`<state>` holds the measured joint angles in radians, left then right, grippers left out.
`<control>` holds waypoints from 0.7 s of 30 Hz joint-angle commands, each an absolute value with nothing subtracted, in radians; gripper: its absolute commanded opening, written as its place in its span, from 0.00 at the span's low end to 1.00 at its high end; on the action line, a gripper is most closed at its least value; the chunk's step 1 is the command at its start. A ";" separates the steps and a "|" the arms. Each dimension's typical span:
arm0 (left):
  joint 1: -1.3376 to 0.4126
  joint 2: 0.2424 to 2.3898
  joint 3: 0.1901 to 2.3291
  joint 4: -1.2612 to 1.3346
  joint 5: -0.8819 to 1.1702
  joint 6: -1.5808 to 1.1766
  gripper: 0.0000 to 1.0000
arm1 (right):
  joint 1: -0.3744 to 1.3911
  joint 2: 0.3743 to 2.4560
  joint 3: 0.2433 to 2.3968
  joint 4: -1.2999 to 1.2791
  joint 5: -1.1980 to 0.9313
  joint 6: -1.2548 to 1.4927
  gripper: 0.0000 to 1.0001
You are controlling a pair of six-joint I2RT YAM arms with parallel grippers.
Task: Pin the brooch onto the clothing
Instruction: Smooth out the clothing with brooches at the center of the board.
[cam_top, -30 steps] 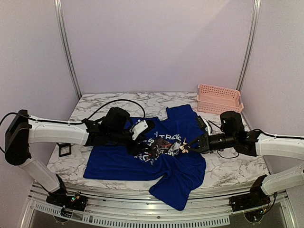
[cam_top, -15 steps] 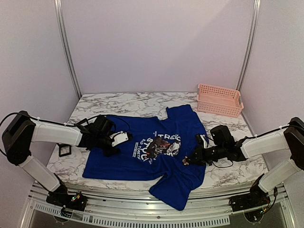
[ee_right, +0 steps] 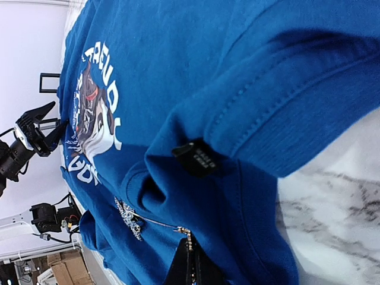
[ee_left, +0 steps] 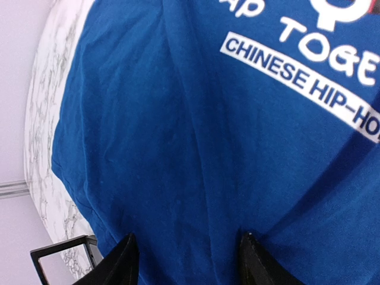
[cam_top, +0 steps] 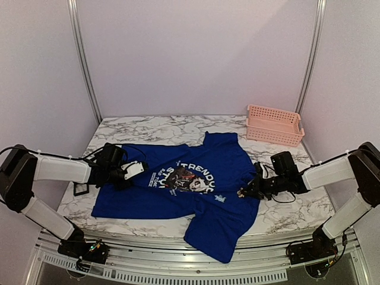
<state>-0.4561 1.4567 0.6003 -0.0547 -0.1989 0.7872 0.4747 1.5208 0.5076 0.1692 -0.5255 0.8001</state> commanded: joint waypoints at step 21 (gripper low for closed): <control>-0.910 1.529 0.976 -0.291 0.263 0.574 0.58 | 0.486 1.374 0.801 -0.341 -0.788 0.512 0.00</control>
<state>-0.8391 1.4330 0.9180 -0.3393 0.1410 0.6548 0.4515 1.4147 0.7776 -0.2802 -0.6979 0.4992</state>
